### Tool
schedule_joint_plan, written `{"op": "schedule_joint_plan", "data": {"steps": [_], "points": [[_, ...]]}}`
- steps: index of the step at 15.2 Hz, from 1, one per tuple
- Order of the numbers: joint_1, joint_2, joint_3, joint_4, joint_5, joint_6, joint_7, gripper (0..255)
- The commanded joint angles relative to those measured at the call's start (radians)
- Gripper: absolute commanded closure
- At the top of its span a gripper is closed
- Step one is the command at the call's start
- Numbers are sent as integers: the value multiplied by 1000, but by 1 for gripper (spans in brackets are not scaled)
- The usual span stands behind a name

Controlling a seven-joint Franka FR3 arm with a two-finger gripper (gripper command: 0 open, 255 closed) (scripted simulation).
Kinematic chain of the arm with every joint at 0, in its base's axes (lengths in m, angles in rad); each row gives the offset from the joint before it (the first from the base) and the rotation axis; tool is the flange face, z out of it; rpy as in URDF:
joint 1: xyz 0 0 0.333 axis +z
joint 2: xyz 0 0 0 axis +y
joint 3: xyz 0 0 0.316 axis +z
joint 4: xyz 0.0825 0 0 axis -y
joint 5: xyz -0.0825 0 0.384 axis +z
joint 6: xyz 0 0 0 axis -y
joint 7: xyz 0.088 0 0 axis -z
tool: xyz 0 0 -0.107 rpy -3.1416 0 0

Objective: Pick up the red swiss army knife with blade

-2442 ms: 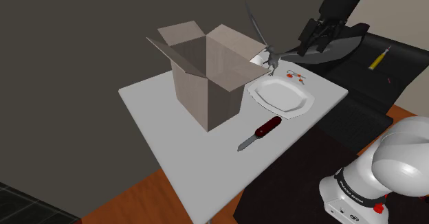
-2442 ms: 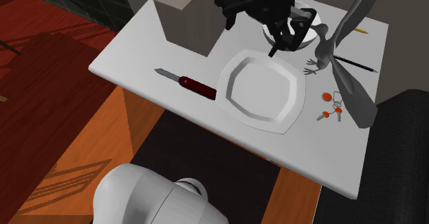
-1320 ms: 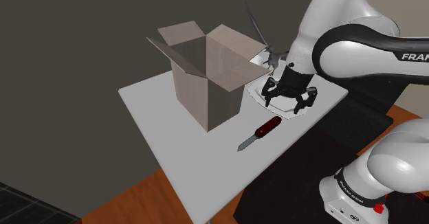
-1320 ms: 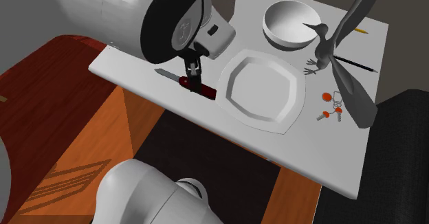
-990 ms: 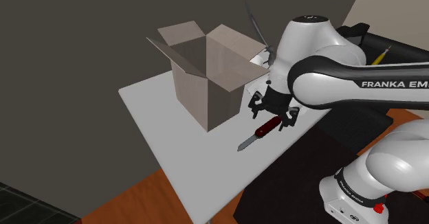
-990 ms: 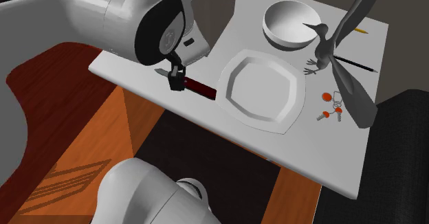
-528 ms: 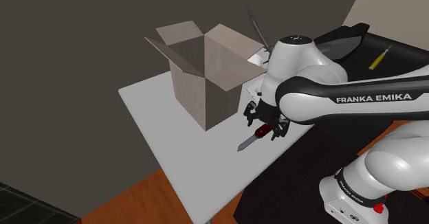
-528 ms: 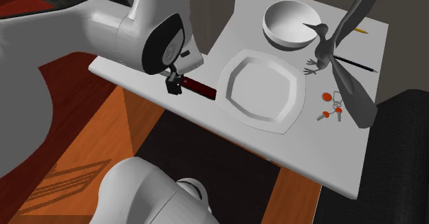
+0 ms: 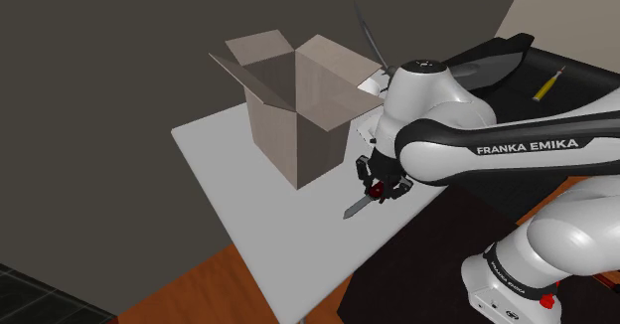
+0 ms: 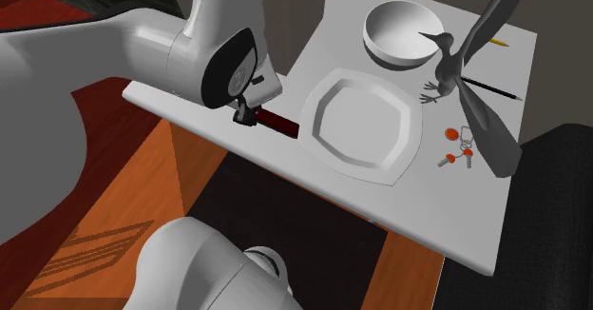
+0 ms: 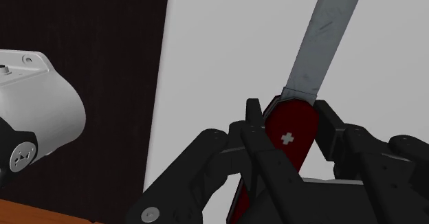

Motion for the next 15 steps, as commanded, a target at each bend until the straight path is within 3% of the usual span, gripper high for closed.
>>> {"op": "schedule_joint_plan", "data": {"steps": [1,6,15], "points": [[0,0,0,0,0,0,0,255],[-1,2,1,0,0,1,0,255],[4,-85,-58,70,-34,-155,6,255]]}}
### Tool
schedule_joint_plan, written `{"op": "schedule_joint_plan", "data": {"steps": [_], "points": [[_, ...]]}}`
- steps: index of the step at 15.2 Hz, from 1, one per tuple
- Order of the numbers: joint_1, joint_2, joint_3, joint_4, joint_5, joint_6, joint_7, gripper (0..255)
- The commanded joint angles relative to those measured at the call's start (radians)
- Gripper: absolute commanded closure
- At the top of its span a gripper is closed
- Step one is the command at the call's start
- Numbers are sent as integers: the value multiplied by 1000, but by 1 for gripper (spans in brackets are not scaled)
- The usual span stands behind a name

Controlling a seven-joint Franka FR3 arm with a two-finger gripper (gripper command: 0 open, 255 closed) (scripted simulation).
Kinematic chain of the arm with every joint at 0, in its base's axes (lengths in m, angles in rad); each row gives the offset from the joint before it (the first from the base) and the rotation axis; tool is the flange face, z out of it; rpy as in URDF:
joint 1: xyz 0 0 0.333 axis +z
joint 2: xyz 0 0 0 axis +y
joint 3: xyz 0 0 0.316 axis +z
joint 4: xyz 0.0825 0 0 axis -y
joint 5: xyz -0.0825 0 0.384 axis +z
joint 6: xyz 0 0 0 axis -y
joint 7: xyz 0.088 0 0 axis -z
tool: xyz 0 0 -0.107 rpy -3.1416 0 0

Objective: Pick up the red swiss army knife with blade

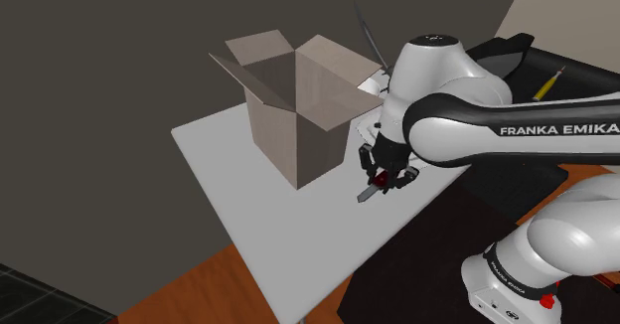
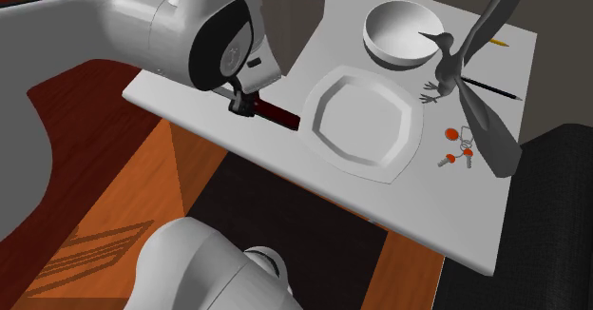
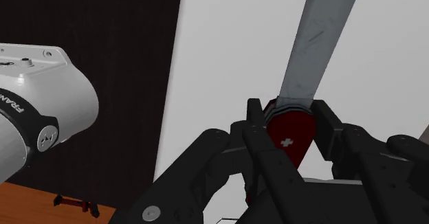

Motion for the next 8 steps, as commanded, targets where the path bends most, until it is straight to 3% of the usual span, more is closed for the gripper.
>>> {"op": "schedule_joint_plan", "data": {"steps": [1,8], "points": [[0,-17,-13,20,-9,-36,3,255],[-2,-48,-42,68,-29,-117,7,255]]}}
